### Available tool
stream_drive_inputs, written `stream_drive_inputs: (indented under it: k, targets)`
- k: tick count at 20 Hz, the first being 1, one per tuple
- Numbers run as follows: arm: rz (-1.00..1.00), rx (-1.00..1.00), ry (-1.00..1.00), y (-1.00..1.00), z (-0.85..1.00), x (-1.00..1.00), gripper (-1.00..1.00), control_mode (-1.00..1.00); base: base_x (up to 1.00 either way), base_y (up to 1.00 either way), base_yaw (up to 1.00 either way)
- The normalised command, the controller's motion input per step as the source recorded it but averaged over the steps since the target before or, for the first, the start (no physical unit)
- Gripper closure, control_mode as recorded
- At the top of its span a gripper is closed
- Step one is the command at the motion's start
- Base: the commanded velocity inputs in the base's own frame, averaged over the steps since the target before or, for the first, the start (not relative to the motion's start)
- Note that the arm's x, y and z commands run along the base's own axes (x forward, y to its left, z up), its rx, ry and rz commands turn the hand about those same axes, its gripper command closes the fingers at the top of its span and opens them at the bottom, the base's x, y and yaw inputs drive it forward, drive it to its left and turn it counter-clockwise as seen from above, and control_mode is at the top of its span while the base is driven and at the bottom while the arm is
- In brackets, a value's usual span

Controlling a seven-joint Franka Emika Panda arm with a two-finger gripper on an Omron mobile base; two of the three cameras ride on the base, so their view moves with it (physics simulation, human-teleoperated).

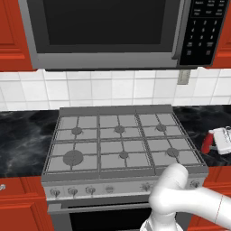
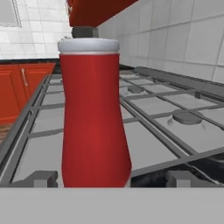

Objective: Take 2 condiments from the cabinet and move them on the counter near the stove.Make sure the condiments are lined up with each other, next to each other.

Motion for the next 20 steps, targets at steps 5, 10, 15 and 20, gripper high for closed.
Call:
stream_drive_inputs:
  k: [5,10,15,20]
  targets:
    - [0.0,0.0,0.0,0.0,0.22,-0.09,-1.0,-1.0,0.0,0.0,0.0]
    - [0.0,0.0,0.06,0.0,0.11,-0.26,-1.0,-1.0,0.0,0.0,0.0]
    - [-0.02,0.0,0.05,-0.04,0.18,-0.22,-1.0,-1.0,0.0,0.0,0.0]
    - [-0.05,0.0,0.02,-0.02,0.36,-0.27,-1.0,-1.0,0.0,0.0,0.0]
